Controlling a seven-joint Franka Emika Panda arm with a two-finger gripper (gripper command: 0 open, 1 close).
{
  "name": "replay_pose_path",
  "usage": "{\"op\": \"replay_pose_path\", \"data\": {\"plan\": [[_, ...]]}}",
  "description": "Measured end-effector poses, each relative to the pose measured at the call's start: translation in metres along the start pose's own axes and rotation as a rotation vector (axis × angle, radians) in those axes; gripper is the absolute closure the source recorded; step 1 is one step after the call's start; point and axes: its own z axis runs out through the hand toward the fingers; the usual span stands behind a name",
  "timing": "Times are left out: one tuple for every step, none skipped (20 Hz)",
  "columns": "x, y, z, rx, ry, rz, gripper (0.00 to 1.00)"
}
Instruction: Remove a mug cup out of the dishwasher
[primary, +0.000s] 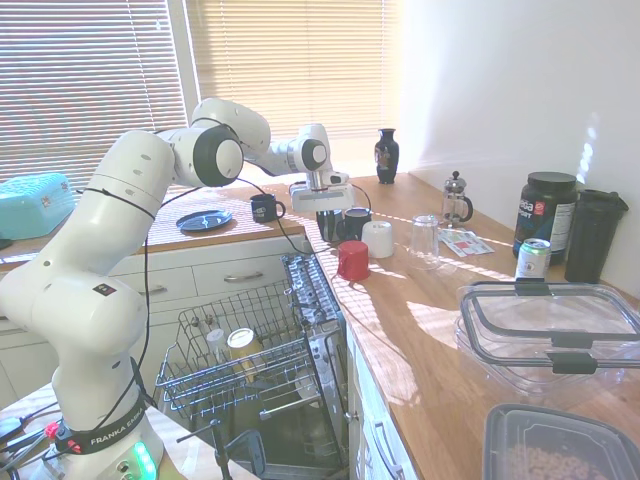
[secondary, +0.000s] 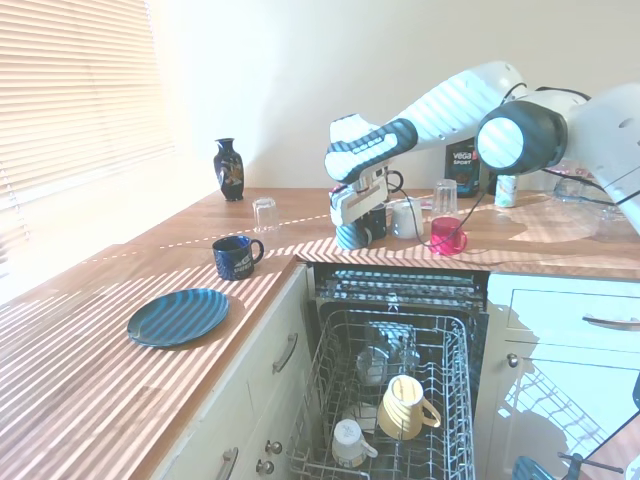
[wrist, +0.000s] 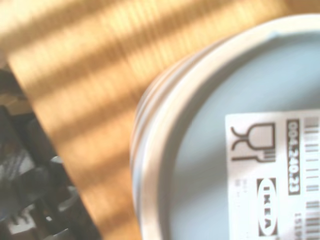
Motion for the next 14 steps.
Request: {"op": "replay_pose_path", "data": {"plan": [[0.002, 0.002, 0.0, 0.0, 0.005, 0.003, 0.0], [0.003, 0.003, 0.0, 0.0, 0.009, 0.006, 0.0], [0.004, 0.004, 0.001, -0.001, 0.01, 0.007, 0.0], [0.004, 0.005, 0.001, -0.002, 0.01, 0.008, 0.0], [0.004, 0.005, 0.002, -0.003, 0.01, 0.009, 0.0], [0.004, 0.005, 0.002, -0.003, 0.01, 0.009, 0.0], [0.003, 0.005, 0.001, -0.003, 0.011, 0.009, 0.0], [0.003, 0.004, -0.001, -0.002, 0.013, 0.009, 0.0], [0.003, 0.004, -0.004, 0.0, 0.017, 0.01, 0.0], [0.002, 0.004, -0.009, 0.002, 0.022, 0.011, 0.0], [0.001, 0.006, -0.015, 0.004, 0.028, 0.013, 0.0], [-0.001, 0.008, -0.022, 0.005, 0.033, 0.016, 0.0], [-0.003, 0.012, -0.029, 0.005, 0.039, 0.02, 0.0], [-0.006, 0.018, -0.036, 0.005, 0.046, 0.027, 0.0]]}}
